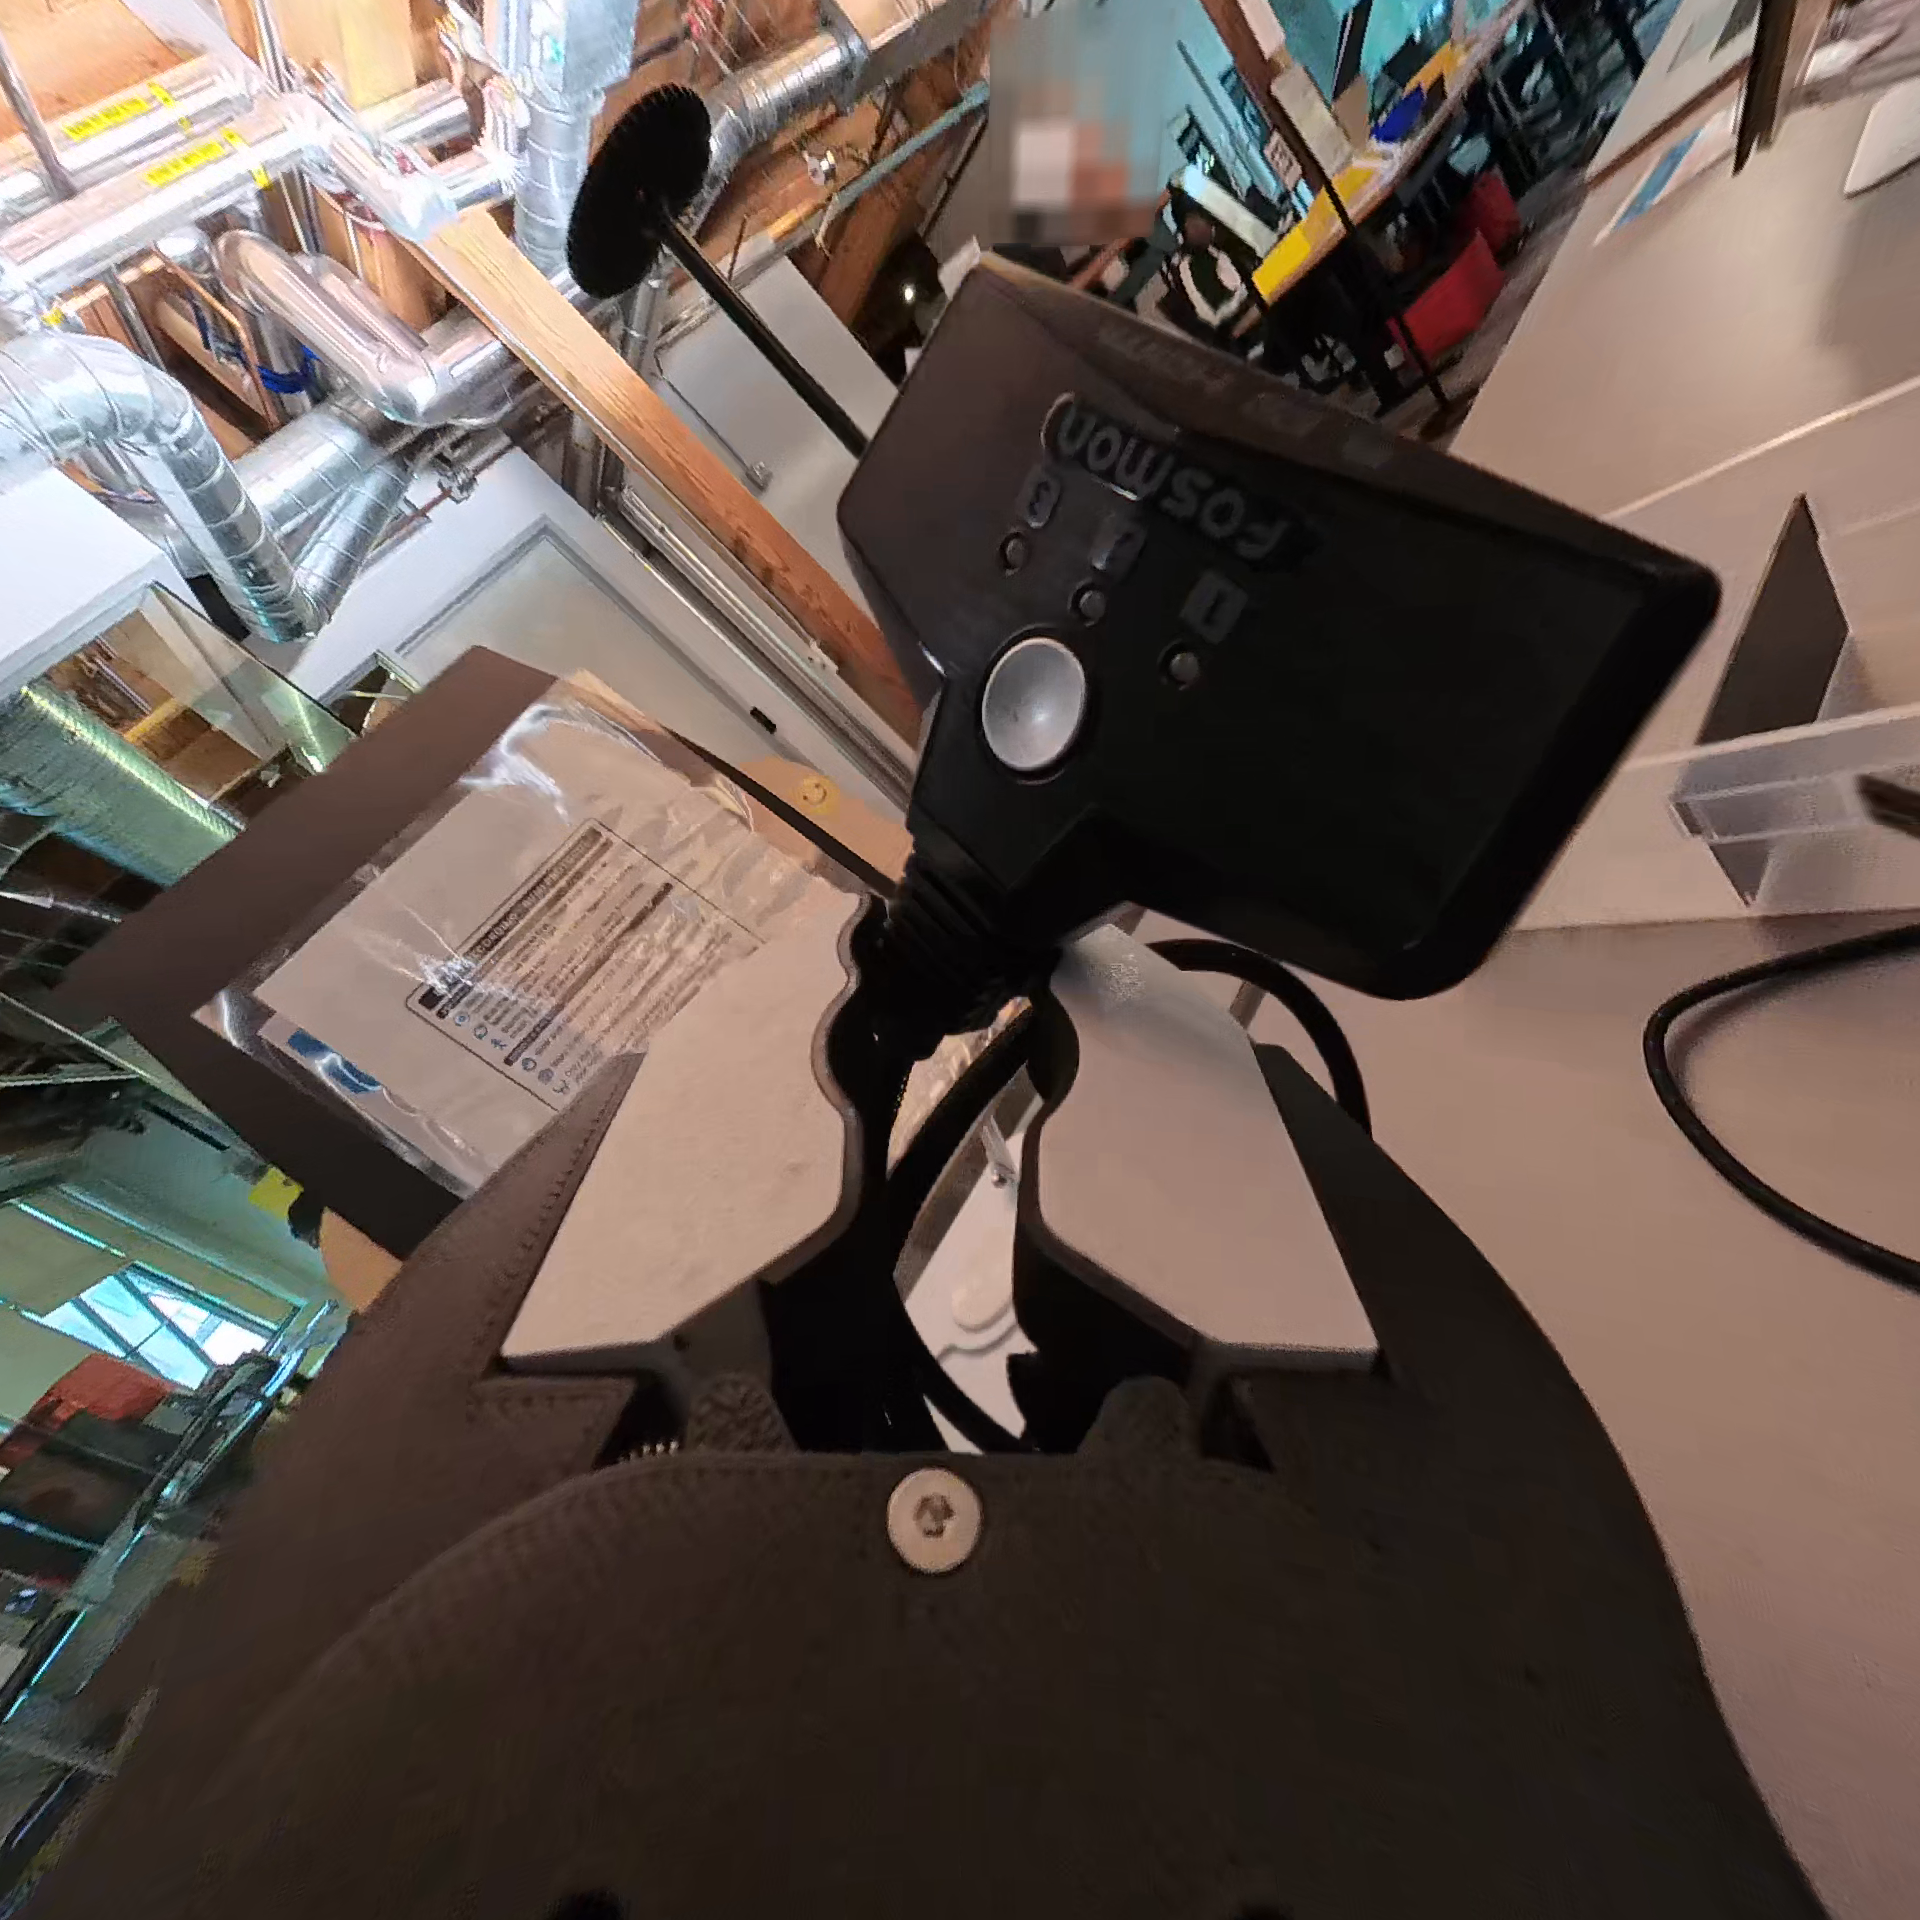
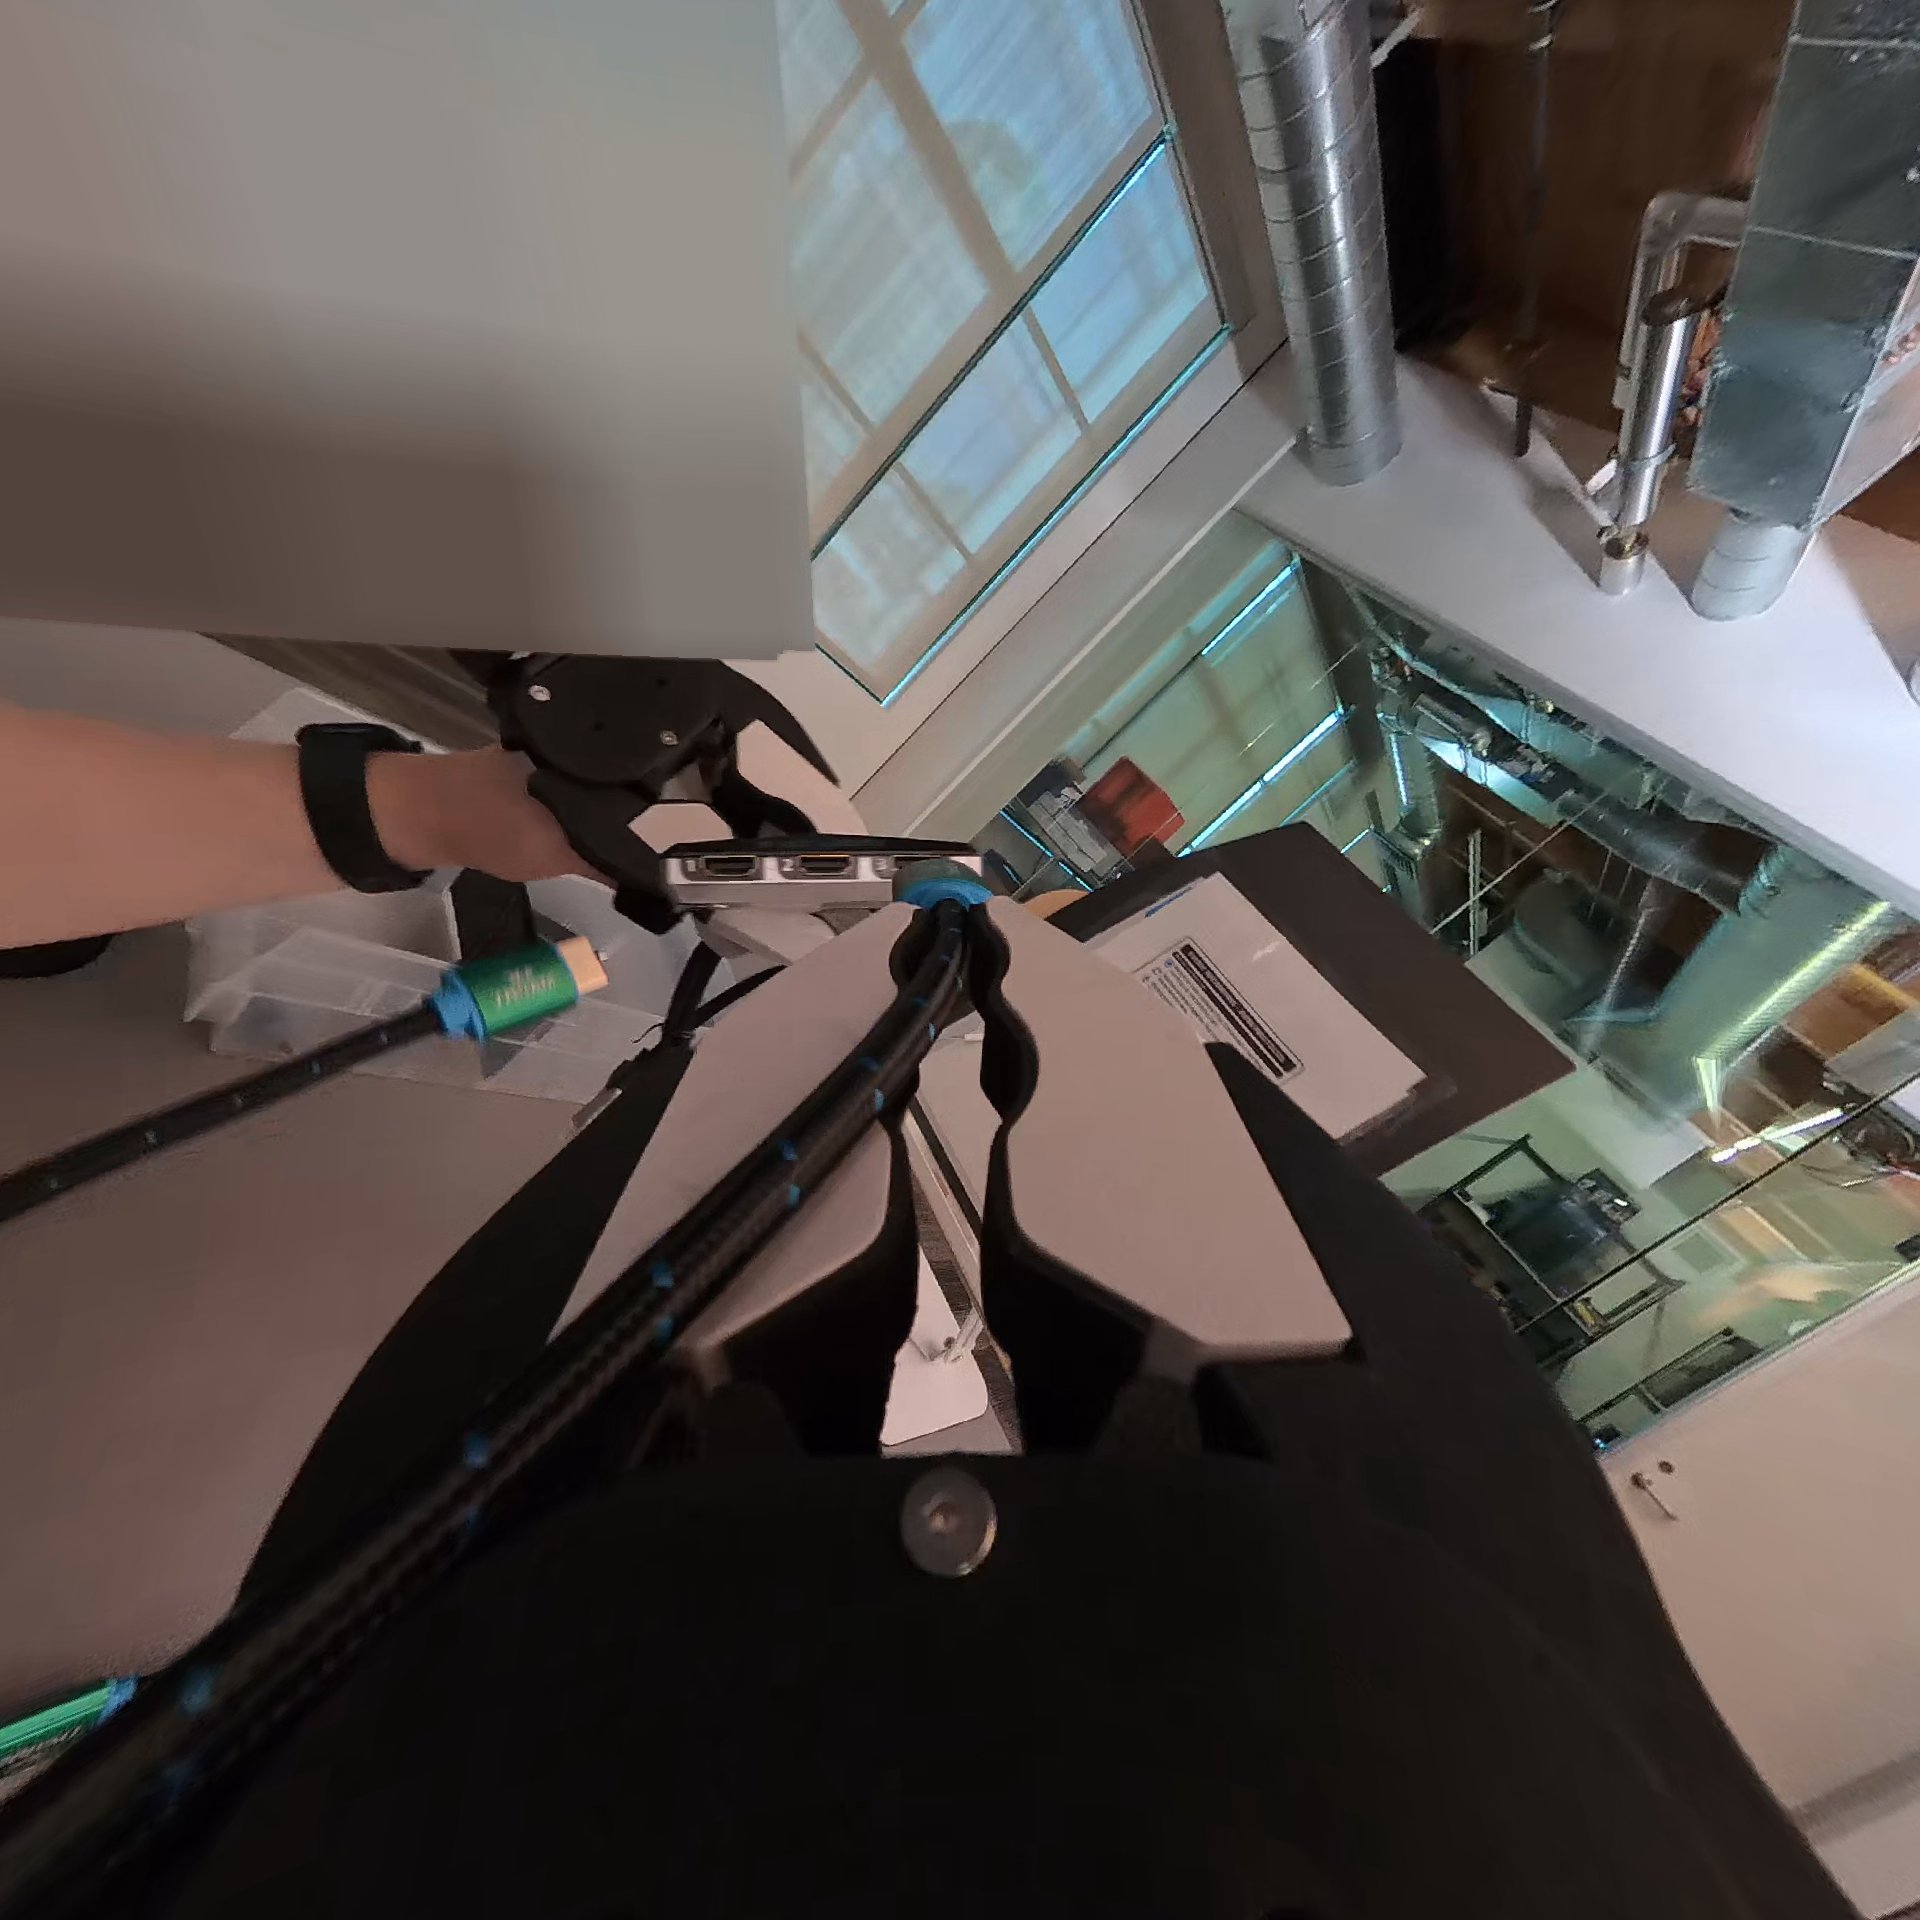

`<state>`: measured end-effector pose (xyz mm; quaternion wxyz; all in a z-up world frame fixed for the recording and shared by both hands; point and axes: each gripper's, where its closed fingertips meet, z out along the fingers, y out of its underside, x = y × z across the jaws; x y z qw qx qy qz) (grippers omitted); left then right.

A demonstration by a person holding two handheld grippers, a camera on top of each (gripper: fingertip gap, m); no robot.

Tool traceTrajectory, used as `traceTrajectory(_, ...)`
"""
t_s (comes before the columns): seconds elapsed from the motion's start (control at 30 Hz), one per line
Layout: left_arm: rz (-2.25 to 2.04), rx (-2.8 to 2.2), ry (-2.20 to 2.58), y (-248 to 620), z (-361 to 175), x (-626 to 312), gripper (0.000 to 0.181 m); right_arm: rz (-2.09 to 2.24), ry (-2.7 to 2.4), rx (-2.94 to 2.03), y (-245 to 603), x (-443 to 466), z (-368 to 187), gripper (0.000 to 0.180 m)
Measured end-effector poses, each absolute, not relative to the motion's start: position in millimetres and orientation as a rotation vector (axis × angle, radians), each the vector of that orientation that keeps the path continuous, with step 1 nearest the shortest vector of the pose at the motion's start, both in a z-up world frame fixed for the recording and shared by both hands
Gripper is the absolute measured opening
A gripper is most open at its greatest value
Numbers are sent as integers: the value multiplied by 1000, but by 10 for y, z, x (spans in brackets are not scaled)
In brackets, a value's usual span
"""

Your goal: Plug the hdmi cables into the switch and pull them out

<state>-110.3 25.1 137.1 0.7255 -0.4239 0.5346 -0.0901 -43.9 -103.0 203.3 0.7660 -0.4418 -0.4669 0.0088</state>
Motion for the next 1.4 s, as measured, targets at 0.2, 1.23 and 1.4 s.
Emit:
traceTrajectory(0.2, -262, -849, 1166, 73, 1475, -1024, 25, -150, -1036, -919, -1104, -516, 2044, 7)
traceTrajectory(1.23, -173, -795, 1158, -3, 1521, -994, 25, -150, -1168, -954, -1204, -775, 1892, 7)
traceTrajectory(1.4, -162, -791, 1147, -9, 1541, -993, 25, -126, -1177, -954, -1192, -810, 1868, 7)
